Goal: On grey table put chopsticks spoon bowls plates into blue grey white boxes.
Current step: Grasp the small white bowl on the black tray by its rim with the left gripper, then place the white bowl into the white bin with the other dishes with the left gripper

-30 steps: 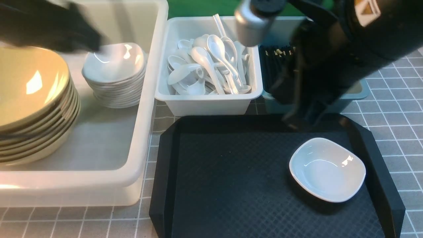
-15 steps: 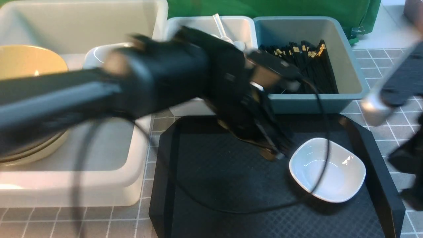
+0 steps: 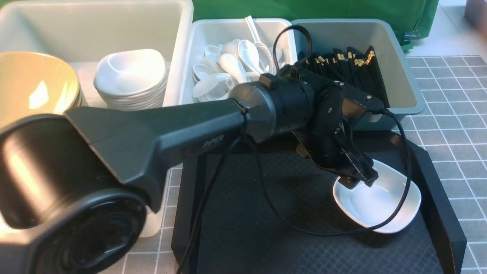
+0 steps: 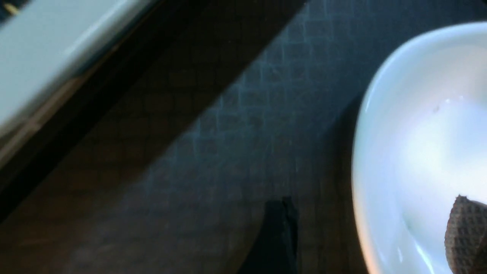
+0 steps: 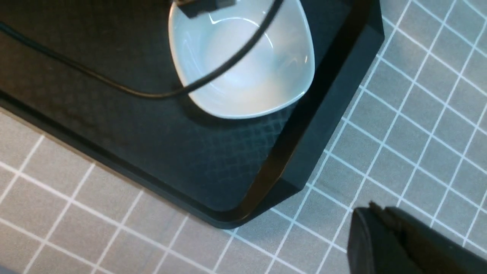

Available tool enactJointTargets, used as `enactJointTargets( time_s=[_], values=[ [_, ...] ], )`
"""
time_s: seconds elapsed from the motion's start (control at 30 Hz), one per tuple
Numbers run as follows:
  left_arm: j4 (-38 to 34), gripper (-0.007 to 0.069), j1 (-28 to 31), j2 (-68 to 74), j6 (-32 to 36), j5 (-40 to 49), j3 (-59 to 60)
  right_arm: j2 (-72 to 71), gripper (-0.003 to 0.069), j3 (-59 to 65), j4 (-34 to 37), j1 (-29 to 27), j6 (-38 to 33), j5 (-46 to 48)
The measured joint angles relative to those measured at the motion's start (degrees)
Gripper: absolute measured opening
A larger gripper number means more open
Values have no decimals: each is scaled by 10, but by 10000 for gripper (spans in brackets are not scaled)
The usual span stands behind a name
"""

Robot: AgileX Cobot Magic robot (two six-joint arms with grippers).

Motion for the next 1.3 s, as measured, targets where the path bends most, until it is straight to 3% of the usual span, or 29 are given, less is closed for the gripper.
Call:
enactJointTargets(
  time_s=[0.13, 0.2, 0.3, 0.37, 0.4, 0.43, 0.67, 0.8, 0.87, 0.97, 1.23, 1.3],
  values=[
    [-21, 479, 0, 15, 1, -1, -3, 0, 54, 0, 0, 0, 0, -11],
    [-37, 419, 0, 23, 7, 4, -3, 0, 55, 0, 0, 0, 0, -19],
    [-46, 276, 0, 25, 20, 11, -3, 0, 57, 0, 0, 0, 0, -30],
    [-54, 134, 0, 25, 30, 15, -3, 0, 57, 0, 1, -1, 0, -38],
    [-55, 122, 0, 25, 32, 15, -4, 0, 57, 0, 1, -1, 0, -40],
    [-62, 62, 0, 21, 41, 18, -8, 0, 58, 0, 3, -1, 0, -43],
    [-50, 3, 32, -33, 68, 103, -40, 1, 58, -4, 40, -3, -21, -61],
    [-22, 1, 111, -152, 75, 133, -57, 20, 58, -47, 160, -3, -110, -61],
    [-19, 1, 131, -182, 75, 140, -59, 28, 58, -59, 185, -3, -129, -63],
    [-7, 0, 221, -271, 75, 167, -59, 70, 58, -103, 248, 17, -178, -79],
    [-16, 0, 444, -343, 62, 161, 0, 196, 58, -186, 268, 175, -206, -108],
    [-26, 0, 470, -338, 61, 149, 20, 216, 58, -197, 264, 196, -207, -108]
  ],
)
